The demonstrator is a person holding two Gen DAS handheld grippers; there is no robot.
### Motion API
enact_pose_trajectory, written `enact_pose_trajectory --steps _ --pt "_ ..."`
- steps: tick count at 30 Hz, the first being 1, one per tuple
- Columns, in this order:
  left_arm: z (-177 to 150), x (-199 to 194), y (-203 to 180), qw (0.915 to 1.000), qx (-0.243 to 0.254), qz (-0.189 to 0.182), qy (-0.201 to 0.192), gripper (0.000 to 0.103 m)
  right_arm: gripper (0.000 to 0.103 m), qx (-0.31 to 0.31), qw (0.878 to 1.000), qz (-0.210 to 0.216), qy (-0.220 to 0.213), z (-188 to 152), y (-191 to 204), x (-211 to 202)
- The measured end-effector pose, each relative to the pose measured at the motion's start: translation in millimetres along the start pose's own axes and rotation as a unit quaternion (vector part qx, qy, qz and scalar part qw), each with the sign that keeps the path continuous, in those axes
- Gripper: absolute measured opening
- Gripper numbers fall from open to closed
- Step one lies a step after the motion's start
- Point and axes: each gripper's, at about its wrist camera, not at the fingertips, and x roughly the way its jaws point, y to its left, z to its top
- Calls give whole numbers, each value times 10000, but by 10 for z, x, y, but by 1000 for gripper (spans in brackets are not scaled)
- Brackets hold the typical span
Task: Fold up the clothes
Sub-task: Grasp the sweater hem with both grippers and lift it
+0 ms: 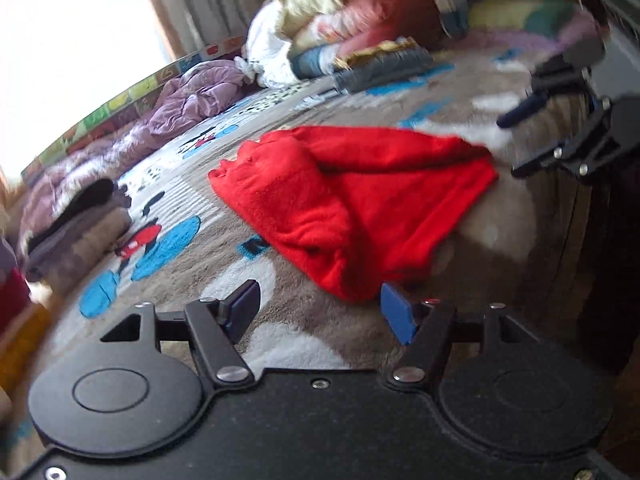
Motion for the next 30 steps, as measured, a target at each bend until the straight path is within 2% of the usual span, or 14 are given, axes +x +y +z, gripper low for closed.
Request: enact_pose_trajectory --steps 3,6,10,15,20,25,26,28,30 --pt "-13 62 -176 9962 837 238 52 66 51 -483 9985 -148 206 -54 153 74" --pt "-50 137 -363 9816 1818 589 50 66 51 -809 9961 -335 120 -66 214 93" --pt "-85 238 -432 9635 2464 1042 -32 68 51 -1154 9912 -642 3 -52 233 144" --pt "-84 385 -488 9490 2847 1336 -222 68 52 -1693 9806 -966 -222 -74 277 306" --pt "-78 380 -475 9472 2796 1508 -425 68 53 -2113 9678 -1268 -517 -83 324 386" --pt "-137 400 -605 9410 3040 1425 -432 45 55 -2738 9513 -1176 -787 -105 336 419" --pt "-138 404 -613 9413 3040 1412 -408 43 49 -2799 9511 -1046 -787 -102 320 420" --pt "-139 415 -629 9419 3040 1381 -363 30 30 -2687 9587 -698 -615 -87 278 415" --pt "-128 420 -657 9430 3047 1305 -290 18 26 -2584 9636 -490 -484 -70 264 395"
